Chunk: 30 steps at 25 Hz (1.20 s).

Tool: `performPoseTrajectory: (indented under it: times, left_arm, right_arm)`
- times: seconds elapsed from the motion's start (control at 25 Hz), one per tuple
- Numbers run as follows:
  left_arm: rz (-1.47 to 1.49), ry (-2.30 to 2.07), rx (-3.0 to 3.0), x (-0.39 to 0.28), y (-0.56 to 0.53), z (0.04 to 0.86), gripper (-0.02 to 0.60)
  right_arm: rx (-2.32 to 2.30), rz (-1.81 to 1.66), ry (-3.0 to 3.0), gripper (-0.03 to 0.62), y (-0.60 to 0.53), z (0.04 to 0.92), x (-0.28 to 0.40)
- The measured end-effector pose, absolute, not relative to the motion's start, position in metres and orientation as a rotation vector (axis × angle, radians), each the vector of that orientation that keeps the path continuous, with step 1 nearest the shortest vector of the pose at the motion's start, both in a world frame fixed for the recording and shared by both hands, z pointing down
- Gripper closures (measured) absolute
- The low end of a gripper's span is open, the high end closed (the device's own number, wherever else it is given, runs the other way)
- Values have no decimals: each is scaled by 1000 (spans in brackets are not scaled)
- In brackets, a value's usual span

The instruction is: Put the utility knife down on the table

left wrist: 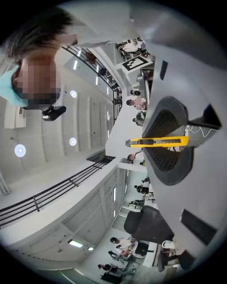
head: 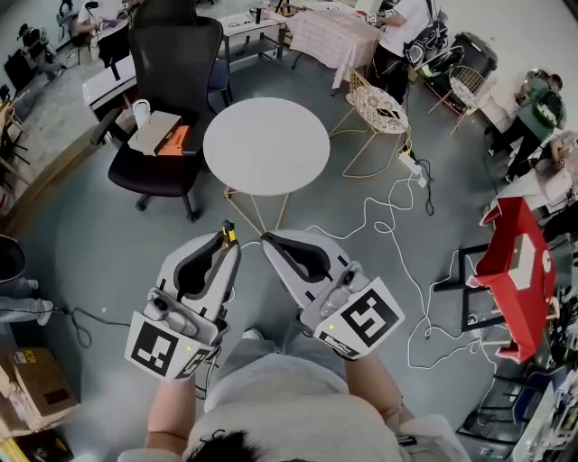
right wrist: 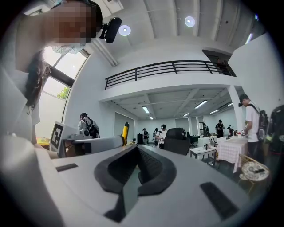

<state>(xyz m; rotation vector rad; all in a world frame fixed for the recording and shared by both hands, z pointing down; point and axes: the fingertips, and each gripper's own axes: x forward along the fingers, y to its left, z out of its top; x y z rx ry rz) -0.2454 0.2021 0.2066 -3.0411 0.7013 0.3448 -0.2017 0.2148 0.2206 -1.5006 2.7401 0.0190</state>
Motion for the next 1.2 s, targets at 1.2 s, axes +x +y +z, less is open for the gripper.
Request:
performPoseTrajectory:
  times: [1.2]
  left_arm:
    - [366,919,-3000,-68,90,208,514]
  right_arm:
    - [-1346,-18,2788,586,98,215,-4]
